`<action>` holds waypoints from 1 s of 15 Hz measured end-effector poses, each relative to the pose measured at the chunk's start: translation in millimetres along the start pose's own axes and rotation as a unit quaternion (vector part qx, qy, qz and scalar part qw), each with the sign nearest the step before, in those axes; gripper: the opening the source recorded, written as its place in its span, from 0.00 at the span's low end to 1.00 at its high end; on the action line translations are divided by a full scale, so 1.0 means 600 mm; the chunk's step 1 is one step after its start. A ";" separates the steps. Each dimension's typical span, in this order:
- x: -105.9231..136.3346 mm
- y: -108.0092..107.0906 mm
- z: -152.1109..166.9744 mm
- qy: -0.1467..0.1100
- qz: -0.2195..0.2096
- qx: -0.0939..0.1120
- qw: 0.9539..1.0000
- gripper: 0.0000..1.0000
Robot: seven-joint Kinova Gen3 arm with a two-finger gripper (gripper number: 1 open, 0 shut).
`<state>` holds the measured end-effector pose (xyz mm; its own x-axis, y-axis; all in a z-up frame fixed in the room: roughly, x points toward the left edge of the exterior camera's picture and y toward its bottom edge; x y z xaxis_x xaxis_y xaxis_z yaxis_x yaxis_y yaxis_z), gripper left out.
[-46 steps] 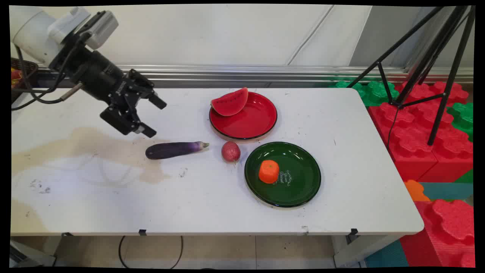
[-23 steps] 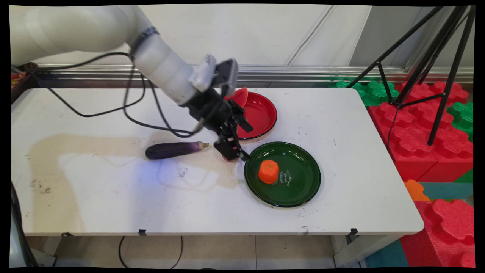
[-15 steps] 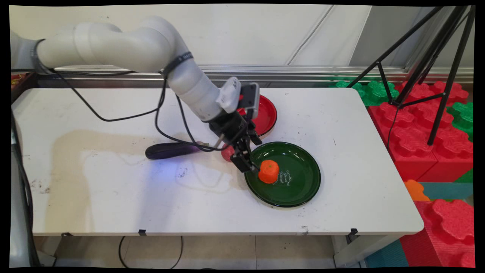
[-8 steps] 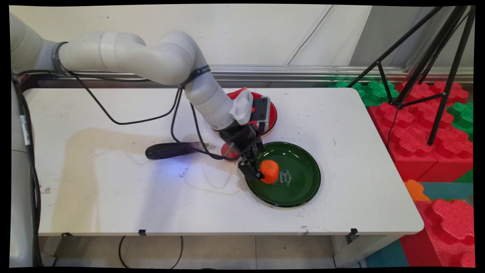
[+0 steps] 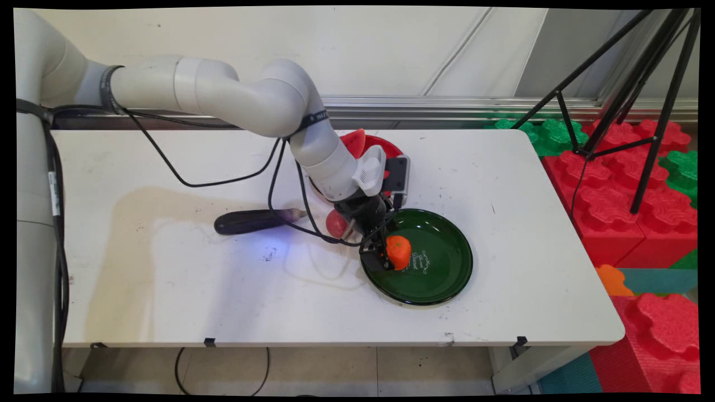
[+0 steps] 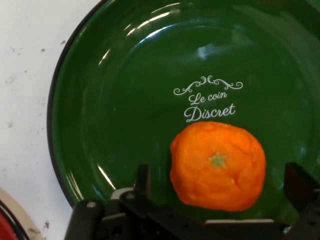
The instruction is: Pick up the mandarin from the green plate, then place the picked object on the table
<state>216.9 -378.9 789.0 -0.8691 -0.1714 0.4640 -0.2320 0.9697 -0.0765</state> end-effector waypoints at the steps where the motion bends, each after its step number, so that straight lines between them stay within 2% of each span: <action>1: 0.001 0.000 0.003 -0.001 0.001 0.000 1.000 1.00; 8: 0.009 0.000 0.022 -0.009 0.007 0.000 1.000 1.00; 9: 0.010 0.000 0.023 -0.010 0.007 0.000 1.000 0.00; 15: 0.016 -0.001 0.023 -0.011 0.009 0.000 1.000 0.00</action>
<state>202.5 -383.8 781.2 -0.8822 -0.1580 0.4435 -0.2166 0.9726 -0.0844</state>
